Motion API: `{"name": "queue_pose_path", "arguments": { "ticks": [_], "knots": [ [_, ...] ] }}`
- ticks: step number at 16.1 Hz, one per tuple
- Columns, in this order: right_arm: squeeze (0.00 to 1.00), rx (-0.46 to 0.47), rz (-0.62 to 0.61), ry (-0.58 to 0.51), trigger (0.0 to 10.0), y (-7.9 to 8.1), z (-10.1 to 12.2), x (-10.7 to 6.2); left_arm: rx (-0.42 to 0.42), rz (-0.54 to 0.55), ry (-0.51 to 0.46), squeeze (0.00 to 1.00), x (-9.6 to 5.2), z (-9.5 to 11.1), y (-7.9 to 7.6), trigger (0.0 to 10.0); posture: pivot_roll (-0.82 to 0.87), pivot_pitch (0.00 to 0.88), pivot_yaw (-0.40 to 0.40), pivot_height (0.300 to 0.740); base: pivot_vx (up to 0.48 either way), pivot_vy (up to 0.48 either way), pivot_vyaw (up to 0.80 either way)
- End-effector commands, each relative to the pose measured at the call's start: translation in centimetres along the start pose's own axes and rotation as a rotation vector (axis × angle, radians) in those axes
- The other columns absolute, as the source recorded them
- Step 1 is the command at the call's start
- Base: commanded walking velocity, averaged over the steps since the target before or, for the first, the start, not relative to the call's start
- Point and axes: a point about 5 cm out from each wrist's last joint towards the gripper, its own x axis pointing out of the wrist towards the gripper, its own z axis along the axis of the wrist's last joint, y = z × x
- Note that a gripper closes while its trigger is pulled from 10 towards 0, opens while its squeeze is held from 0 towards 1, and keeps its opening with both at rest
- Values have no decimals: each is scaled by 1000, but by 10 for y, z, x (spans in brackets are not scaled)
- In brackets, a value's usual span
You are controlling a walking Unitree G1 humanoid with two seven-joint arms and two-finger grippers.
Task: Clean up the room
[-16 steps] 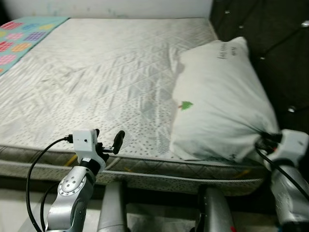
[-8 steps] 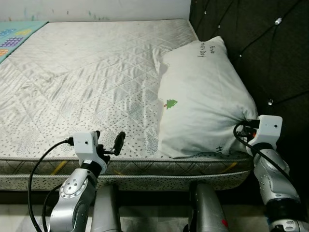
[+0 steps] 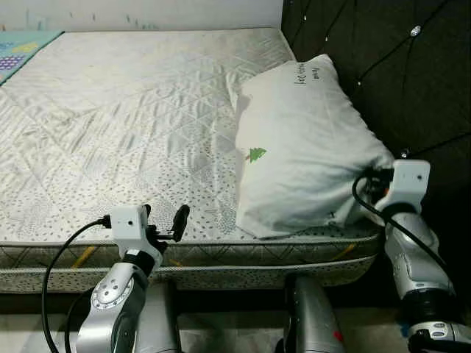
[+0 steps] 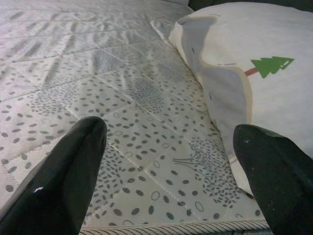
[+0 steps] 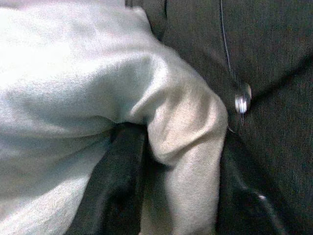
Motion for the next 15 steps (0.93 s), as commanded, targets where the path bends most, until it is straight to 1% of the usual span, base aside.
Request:
{"name": "queue_pose_path", "arguments": {
  "ticks": [1, 3, 5, 9, 11, 12, 14, 15],
  "knots": [
    [1000, -18, 34, -128, 10000, 9, 29, 6, 17, 5, -9, 0, -2, 2, -1, 10000, 35, 88, -6, 517, 0, 0, 0],
    [1000, -34, 34, -141, 10000, 10, 31, 6, 17, 5, -8, 0, -3, 2, -1, 10000, 37, 91, -9, 517, 0, 0, 0],
    [1000, -47, -4, -158, 10000, 5, 37, 9, 14, 11, -4, 0, -6, 1, -1, 10000, 41, 97, -13, 517, 0, 0, 0],
    [1000, -61, -37, -186, 10000, -2, 49, 14, 11, 15, -3, 0, -6, 1, -2, 10000, 40, 99, -17, 517, 0, 0, 0],
    [1000, -86, -67, -231, 10000, -7, 64, 18, 9, 18, -2, 0, -6, 0, -3, 10000, 37, 98, -20, 517, 0, 0, 0],
    [1000, -90, -64, -238, 10000, -8, 66, 20, 8, 19, -2, 0, -6, 0, -3, 10000, 36, 97, -21, 517, 0, 0, 0],
    [1000, -99, -17, -204, 10000, -8, 60, 19, 7, 19, -1, 0, -7, 0, -3, 10000, 38, 96, -24, 517, 0, 0, 0],
    [1000, -102, 26, -179, 10000, -7, 53, 16, 7, 21, 0, 0, -7, -1, -2, 10000, 39, 98, -28, 517, 0, 0, 0]
  ]
}}
